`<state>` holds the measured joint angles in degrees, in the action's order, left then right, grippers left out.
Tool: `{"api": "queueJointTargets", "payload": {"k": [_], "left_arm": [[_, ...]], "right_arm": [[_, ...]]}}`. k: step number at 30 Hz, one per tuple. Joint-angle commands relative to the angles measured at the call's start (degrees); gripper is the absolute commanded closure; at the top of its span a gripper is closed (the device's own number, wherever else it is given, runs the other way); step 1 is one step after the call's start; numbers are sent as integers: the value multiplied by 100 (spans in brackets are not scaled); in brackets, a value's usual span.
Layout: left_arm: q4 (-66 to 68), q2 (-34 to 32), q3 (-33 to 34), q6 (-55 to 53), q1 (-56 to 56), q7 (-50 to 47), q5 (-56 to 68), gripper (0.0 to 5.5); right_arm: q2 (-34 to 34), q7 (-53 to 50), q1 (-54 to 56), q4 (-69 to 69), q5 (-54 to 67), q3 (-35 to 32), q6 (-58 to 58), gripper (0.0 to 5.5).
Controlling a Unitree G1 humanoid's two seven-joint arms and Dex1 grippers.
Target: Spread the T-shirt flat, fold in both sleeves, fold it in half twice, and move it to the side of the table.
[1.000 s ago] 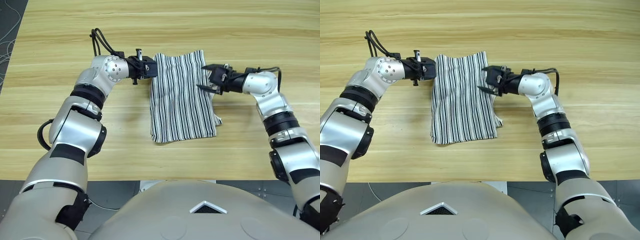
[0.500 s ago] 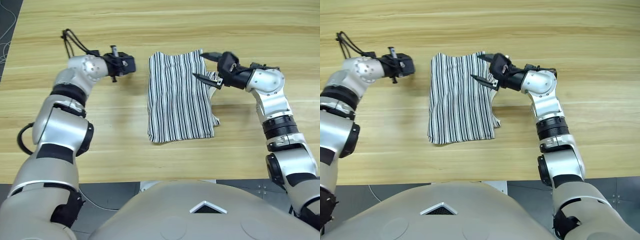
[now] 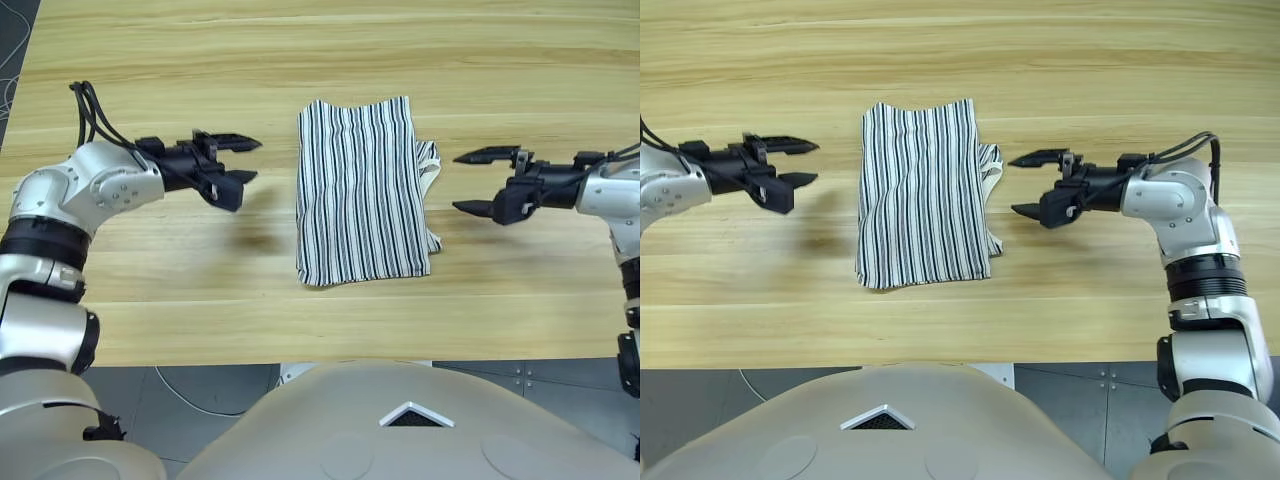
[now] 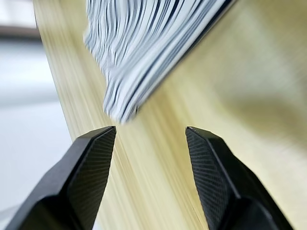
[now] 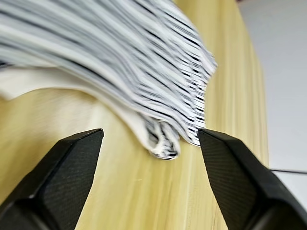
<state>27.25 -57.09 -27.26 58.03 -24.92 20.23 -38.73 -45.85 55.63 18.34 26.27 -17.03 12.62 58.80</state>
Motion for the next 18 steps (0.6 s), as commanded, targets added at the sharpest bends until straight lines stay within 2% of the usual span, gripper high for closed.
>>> {"api": "queueJointTargets", "payload": {"k": [1, 4, 6, 7, 15, 18], "left_arm": [[-1739, -805, 699, 523, 779, -1166, -1603, 284], [-2000, -1041, 643, 249, 934, -2967, -3276, 284], [-1876, -1071, 585, 139, 1045, -3637, -3651, 284], [-1803, -997, 546, 124, 1103, -3805, -3669, 266], [-1172, -263, -68, 57, 1053, -4366, -3612, 142], [-1203, -180, -194, 264, 963, -4384, -3494, 142]], "right_arm": [[-558, -477, 213, 43, -1000, 103, 1581, 189], [-373, -1044, 513, 596, -1723, 241, 1952, 189], [-290, -1564, 618, 875, -2360, 257, 2103, 189], [-250, -1848, 644, 946, -2661, 266, 2157, 189], [-82, -3473, 645, 1192, -3889, 755, 2229, 47], [-76, -3826, 615, 1092, -4080, 1019, 2249, 47]]}}
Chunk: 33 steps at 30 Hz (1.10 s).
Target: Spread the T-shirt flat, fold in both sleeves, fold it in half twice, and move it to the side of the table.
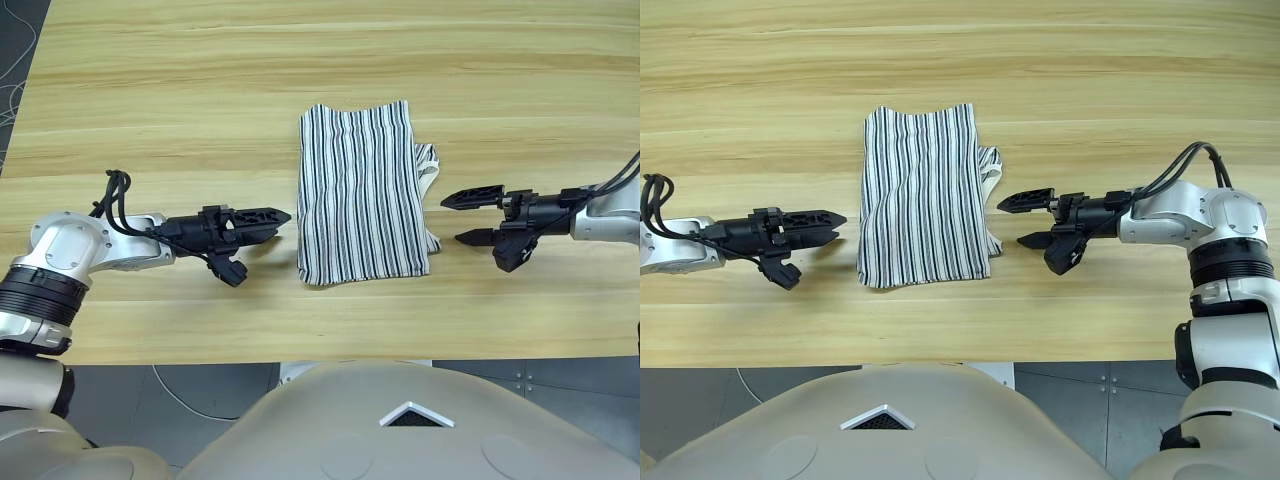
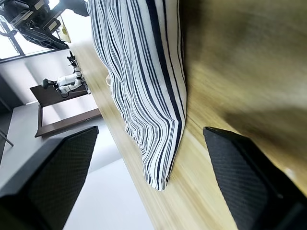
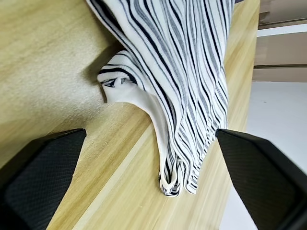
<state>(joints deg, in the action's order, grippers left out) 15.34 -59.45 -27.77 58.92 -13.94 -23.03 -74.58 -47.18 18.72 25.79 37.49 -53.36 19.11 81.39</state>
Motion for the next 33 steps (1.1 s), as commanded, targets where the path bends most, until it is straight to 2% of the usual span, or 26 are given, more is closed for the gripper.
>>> {"api": "queueJointTargets", "payload": {"k": [1, 13, 23, 33], "left_arm": [[39, 99, -179, 185, -217, -74, 81, 142], [643, 539, -540, 272, -393, -162, 246, 142], [1559, 912, -1317, 72, -515, -843, -215, 142], [1744, 1182, -1918, -39, -880, -1150, -276, 142]], "right_arm": [[80, -252, -121, -61, -502, 454, -31, 47], [348, -1602, 86, 21, -1357, 1557, -532, 47], [467, -3015, 340, 309, -1997, 2641, -1054, 47], [612, -3344, 567, 193, -1991, 3322, -1179, 47]]}}
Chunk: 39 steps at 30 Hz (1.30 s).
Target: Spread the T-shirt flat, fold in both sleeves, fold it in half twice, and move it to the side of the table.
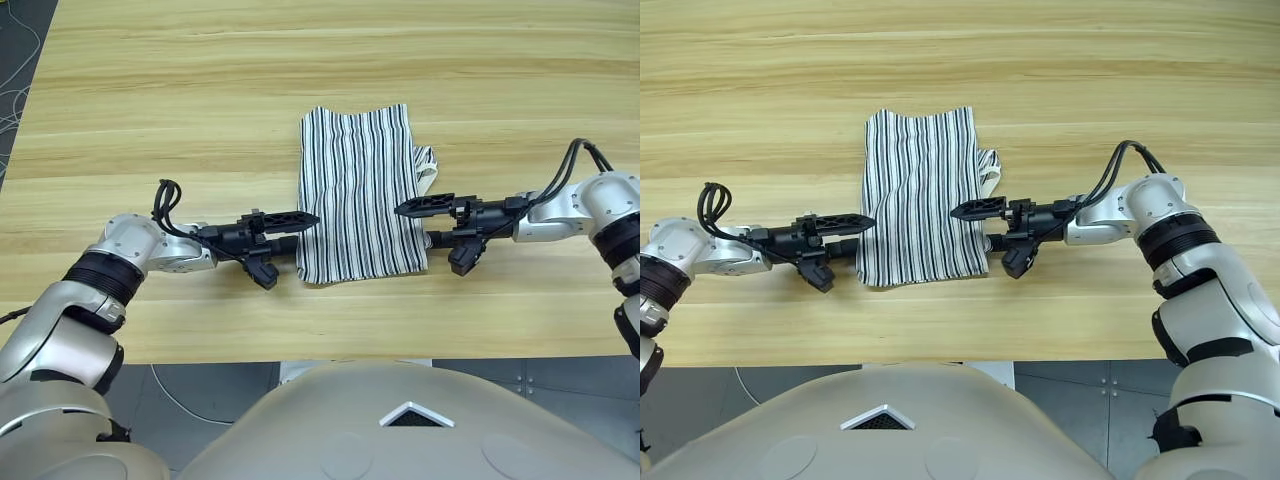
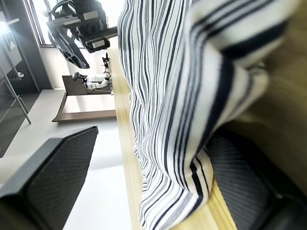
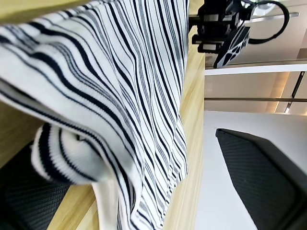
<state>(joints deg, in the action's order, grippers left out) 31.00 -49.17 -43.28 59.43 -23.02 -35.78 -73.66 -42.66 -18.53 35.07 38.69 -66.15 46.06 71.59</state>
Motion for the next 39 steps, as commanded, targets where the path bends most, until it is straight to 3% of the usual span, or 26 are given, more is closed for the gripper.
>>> {"api": "queueJointTargets", "payload": {"k": [1, 5, 6, 20, 27, 32, 35, 39], "left_arm": [[182, 163, -414, -99, 8, 119, -364, 142], [115, 182, -567, -164, -65, 121, -359, 142], [112, 188, -612, -169, -83, 169, -363, 139], [271, 176, -912, -335, -258, 206, -284, 388], [321, 176, -899, -204, -352, 458, -56, 467], [286, 177, -833, -150, -344, 639, 139, 530], [435, 320, -626, -26, -342, 1475, 941, 533], [6, 231, -581, -310, -330, 4290, 3171, 533]], "right_arm": [[168, 417, -347, 30, -679, 657, -204, 47], [168, 605, -284, -78, -558, 755, -206, 47], [163, 649, -255, -101, -547, 776, -203, 68], [296, 1445, -119, 444, 160, 719, -505, 387], [302, 1752, -171, 377, 409, 661, -426, 514], [301, 2095, -235, 386, 771, 592, -321, 524], [364, 2751, -240, 556, 1802, 490, -140, 525], [220, 4896, -344, -34, 4978, 704, -794, 525]]}}
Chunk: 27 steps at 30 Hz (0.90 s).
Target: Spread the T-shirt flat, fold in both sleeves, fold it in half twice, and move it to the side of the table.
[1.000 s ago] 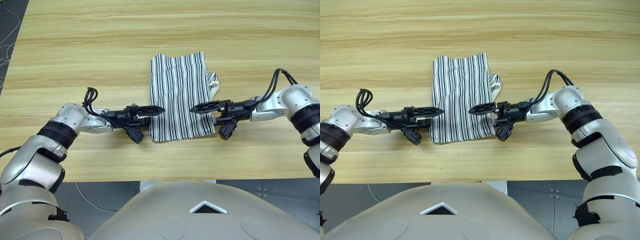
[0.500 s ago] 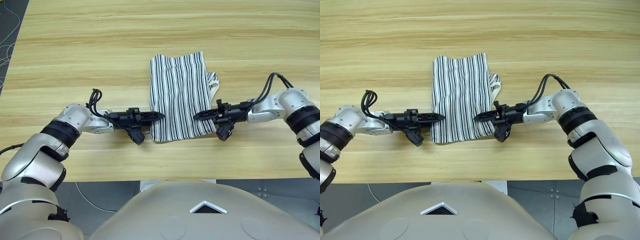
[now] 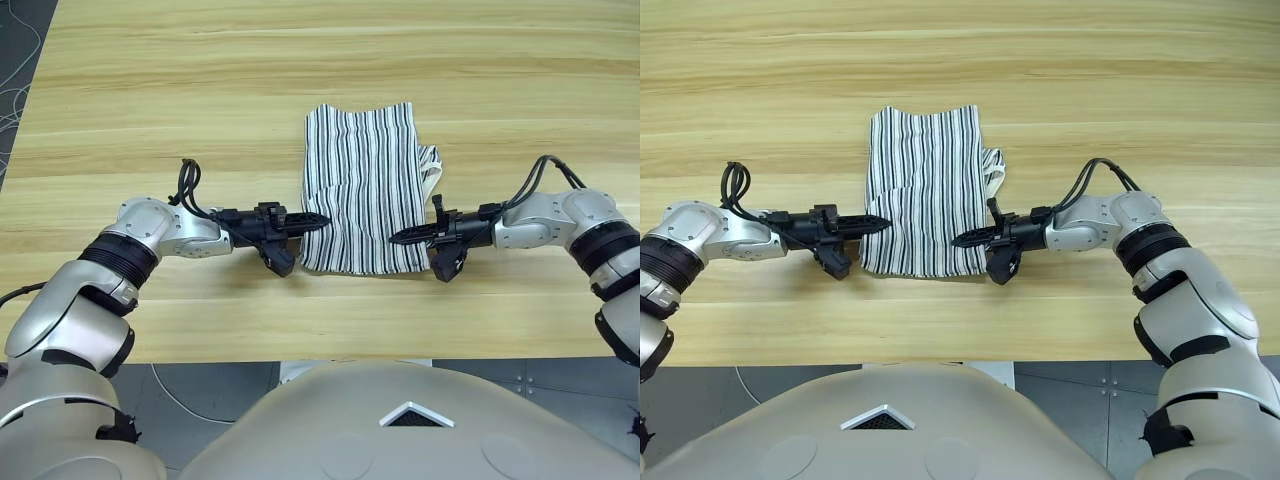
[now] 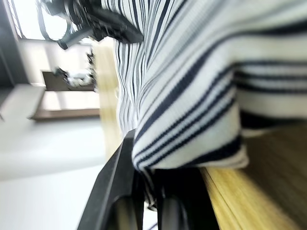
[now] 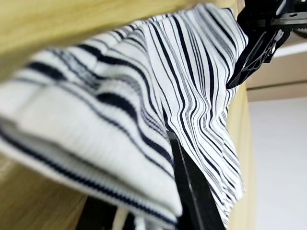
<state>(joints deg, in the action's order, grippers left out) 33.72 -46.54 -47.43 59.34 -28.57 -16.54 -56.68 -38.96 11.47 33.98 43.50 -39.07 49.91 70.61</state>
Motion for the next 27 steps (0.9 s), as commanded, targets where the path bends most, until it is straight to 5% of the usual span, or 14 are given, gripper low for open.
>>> {"api": "queueJointTargets", "payload": {"k": [1, 9, 19, 27], "left_arm": [[-525, -116, -211, -520, 286, 3072, 2066, 533], [-3404, -1352, -148, -2591, 602, 6869, 5863, 533], [-3229, -547, 988, -3258, 474, 8094, 6497, 533], [-3538, -612, 1523, -3546, 796, 9007, 7003, 533]], "right_arm": [[-239, 2455, -304, -843, 2998, 363, -1035, 525], [-720, 4705, -721, -2245, 5013, -15, -2681, 526], [-915, 6188, -1386, -3466, 5525, -882, -4365, 526], [-747, 6678, -1641, -4019, 5717, -1535, -5165, 526]]}}
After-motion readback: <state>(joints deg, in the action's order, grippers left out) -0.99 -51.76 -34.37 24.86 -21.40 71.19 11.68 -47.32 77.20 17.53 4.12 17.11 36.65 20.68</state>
